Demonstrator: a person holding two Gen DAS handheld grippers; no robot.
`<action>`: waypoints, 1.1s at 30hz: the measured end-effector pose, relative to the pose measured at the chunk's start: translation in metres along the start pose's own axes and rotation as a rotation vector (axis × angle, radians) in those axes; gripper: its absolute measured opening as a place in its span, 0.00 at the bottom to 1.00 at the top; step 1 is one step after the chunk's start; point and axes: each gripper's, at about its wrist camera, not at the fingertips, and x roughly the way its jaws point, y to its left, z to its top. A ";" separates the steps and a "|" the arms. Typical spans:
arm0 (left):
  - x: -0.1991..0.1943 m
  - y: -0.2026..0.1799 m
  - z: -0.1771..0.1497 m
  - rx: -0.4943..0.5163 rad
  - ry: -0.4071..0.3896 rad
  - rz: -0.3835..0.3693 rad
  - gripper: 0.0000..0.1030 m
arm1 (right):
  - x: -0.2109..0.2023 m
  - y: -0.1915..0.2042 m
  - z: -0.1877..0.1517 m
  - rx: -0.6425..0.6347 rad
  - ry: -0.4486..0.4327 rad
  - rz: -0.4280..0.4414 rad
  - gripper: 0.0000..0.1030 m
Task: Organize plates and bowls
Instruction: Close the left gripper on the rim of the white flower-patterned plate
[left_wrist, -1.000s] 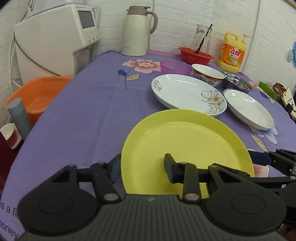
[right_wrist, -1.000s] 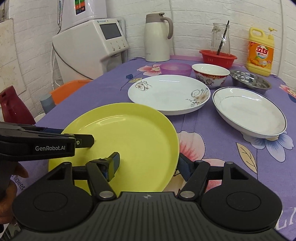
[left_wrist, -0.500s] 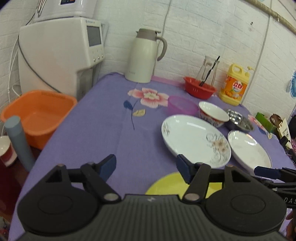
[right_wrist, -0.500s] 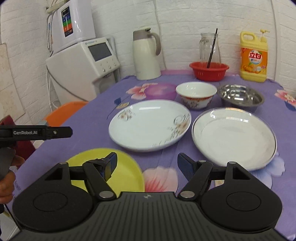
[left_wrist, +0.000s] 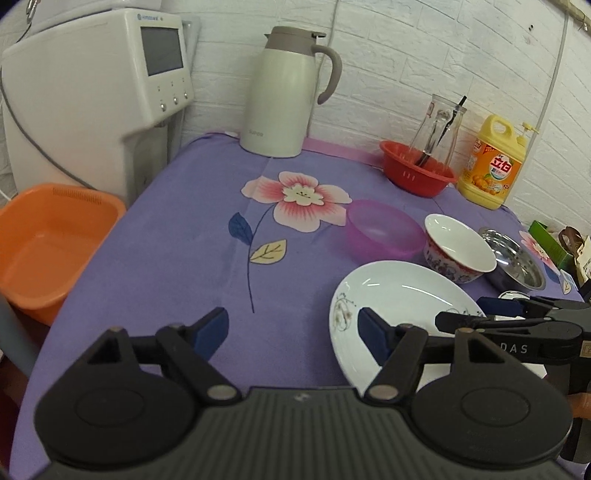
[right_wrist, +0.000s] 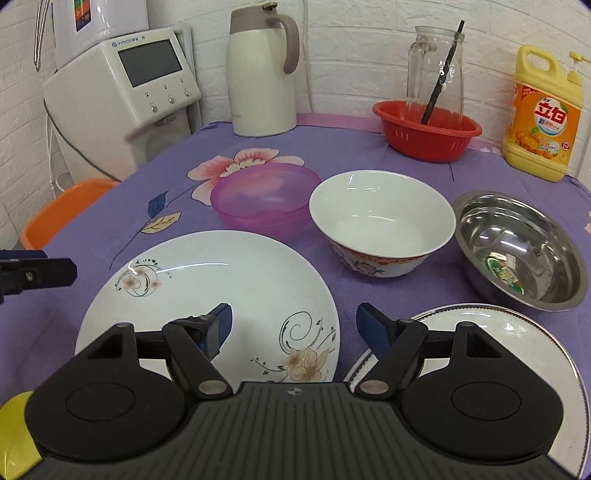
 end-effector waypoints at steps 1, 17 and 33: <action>0.001 0.003 0.001 -0.004 0.001 0.003 0.68 | 0.004 0.002 0.001 0.004 0.014 0.020 1.00; 0.027 0.008 -0.004 -0.058 0.071 -0.051 0.68 | -0.004 0.027 -0.013 0.015 0.028 0.092 1.00; 0.045 -0.014 -0.018 0.050 0.101 -0.023 0.49 | -0.003 0.047 -0.029 -0.039 -0.017 0.067 1.00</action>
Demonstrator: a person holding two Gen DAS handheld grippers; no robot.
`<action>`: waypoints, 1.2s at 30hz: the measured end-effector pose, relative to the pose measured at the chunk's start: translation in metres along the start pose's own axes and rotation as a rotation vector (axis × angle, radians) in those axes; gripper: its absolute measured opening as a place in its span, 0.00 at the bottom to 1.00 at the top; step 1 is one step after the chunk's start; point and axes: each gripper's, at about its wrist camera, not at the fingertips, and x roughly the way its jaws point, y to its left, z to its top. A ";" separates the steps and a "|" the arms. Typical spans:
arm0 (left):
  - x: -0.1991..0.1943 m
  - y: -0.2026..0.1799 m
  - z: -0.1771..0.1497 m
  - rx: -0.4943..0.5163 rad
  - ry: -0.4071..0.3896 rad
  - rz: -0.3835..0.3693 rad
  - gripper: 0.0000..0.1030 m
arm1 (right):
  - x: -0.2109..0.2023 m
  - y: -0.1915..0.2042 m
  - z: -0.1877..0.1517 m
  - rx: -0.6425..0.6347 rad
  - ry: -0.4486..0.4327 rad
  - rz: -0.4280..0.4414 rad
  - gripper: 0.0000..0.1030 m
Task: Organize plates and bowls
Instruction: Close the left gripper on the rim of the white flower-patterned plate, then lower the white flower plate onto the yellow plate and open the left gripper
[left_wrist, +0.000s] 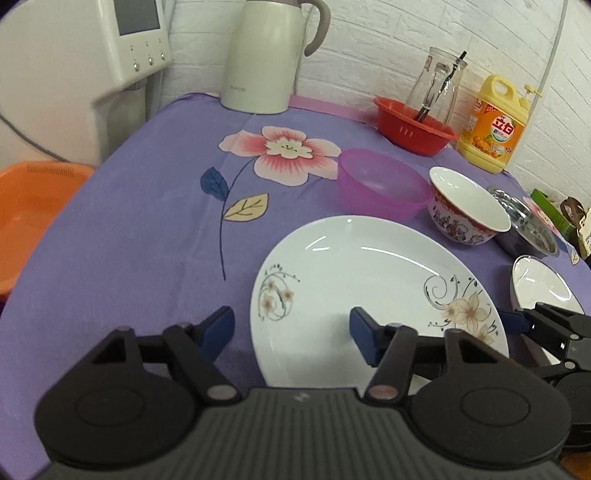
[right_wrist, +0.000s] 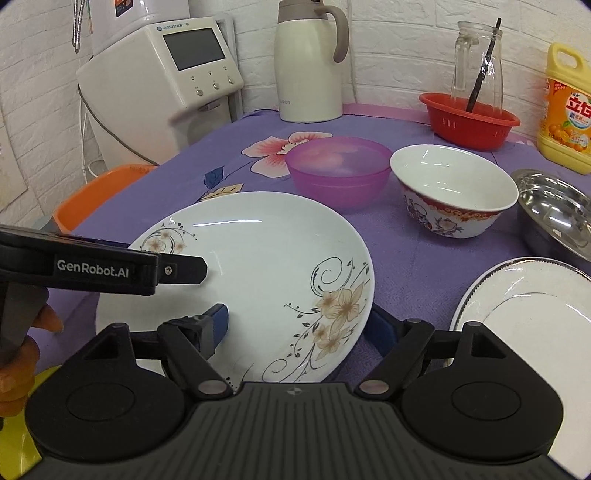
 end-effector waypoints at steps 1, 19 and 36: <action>0.000 -0.003 -0.001 0.020 -0.002 0.010 0.45 | 0.001 0.001 0.000 -0.006 -0.006 0.002 1.00; -0.075 -0.030 0.011 0.039 -0.144 0.037 0.35 | -0.064 0.025 0.011 0.046 -0.111 -0.013 1.00; -0.137 -0.034 -0.112 0.016 -0.085 0.034 0.35 | -0.128 0.083 -0.090 0.079 -0.076 -0.025 1.00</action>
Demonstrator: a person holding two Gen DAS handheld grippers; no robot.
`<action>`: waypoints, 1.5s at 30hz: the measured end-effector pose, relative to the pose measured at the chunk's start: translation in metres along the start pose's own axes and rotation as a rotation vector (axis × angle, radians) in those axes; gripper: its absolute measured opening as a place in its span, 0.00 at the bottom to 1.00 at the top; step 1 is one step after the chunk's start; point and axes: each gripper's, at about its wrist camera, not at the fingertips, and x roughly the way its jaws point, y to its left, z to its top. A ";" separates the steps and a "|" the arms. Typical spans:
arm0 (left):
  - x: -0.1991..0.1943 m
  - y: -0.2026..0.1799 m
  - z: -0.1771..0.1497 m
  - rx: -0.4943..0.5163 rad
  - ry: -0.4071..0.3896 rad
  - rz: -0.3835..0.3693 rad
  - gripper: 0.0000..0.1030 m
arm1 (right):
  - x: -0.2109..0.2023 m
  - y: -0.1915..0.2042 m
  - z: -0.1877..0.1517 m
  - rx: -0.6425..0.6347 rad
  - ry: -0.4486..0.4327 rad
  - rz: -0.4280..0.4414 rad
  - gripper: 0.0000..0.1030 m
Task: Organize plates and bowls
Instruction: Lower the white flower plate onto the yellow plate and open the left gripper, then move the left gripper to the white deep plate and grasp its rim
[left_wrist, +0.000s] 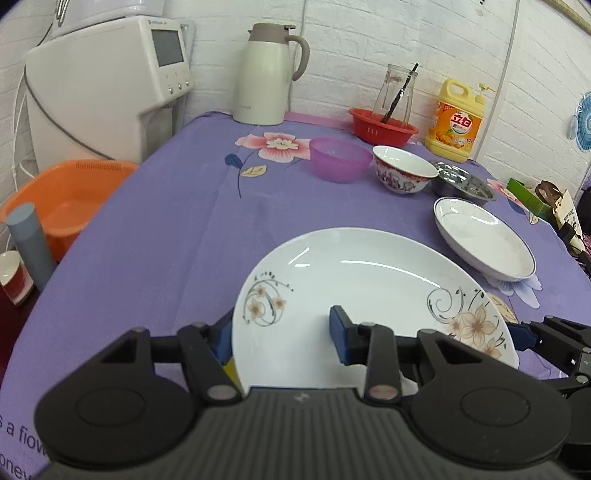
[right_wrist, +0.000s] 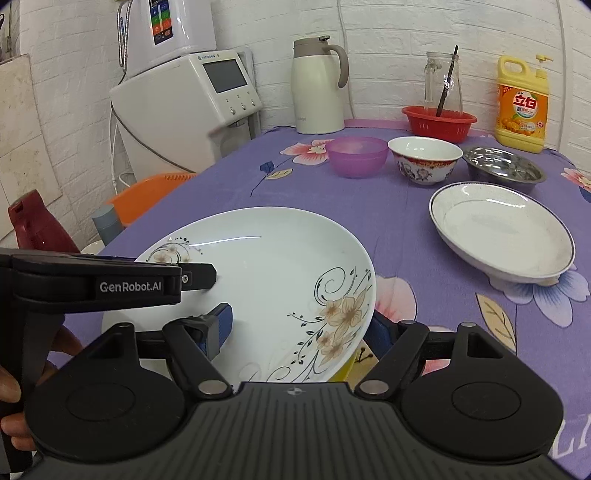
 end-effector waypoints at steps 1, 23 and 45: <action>-0.001 0.001 -0.003 -0.003 0.001 0.001 0.35 | 0.000 0.001 -0.002 0.000 0.005 0.002 1.00; -0.002 0.008 -0.011 -0.090 -0.035 -0.067 0.67 | -0.013 -0.010 -0.012 0.055 -0.097 -0.014 1.00; 0.000 -0.021 0.033 -0.064 -0.082 0.002 0.70 | -0.023 -0.096 -0.006 0.247 -0.158 -0.097 1.00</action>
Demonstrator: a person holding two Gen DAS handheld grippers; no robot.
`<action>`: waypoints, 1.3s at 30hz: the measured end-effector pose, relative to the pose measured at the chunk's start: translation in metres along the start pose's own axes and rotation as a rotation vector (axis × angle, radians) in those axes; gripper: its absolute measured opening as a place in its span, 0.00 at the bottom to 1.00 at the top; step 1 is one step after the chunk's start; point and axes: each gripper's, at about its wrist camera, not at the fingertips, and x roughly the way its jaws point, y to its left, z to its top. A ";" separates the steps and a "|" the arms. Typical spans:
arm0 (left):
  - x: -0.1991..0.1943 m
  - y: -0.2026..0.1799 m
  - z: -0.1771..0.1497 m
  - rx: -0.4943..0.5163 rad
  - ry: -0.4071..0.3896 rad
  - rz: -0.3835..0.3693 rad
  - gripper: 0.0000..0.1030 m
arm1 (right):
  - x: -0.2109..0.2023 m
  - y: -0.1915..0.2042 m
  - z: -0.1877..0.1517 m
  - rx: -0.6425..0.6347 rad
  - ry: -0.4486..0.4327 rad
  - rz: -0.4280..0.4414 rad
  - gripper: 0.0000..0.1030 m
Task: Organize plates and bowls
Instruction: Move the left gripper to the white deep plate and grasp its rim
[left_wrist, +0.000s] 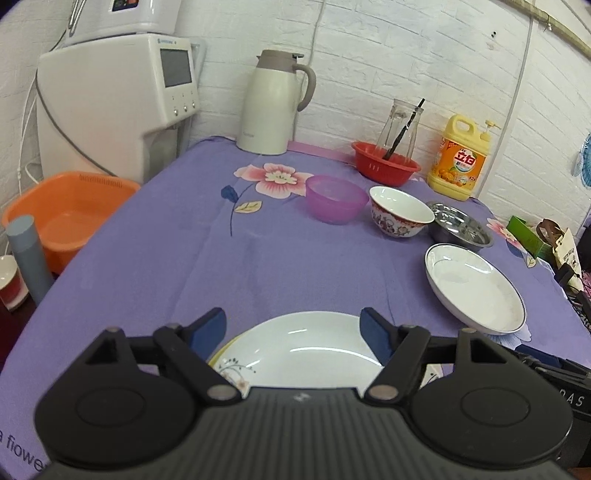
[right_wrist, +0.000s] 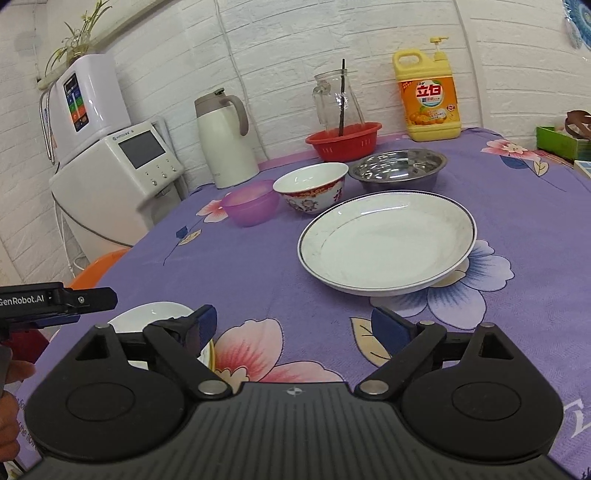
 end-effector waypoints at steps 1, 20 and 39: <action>0.001 -0.004 0.002 0.007 0.000 -0.001 0.70 | 0.000 -0.003 0.000 0.006 -0.001 -0.001 1.00; 0.023 -0.085 0.019 0.149 0.003 -0.016 0.71 | 0.001 -0.086 0.055 -0.035 -0.093 -0.123 1.00; 0.163 -0.153 0.045 0.095 0.222 -0.119 0.70 | 0.079 -0.125 0.059 -0.031 0.107 -0.108 1.00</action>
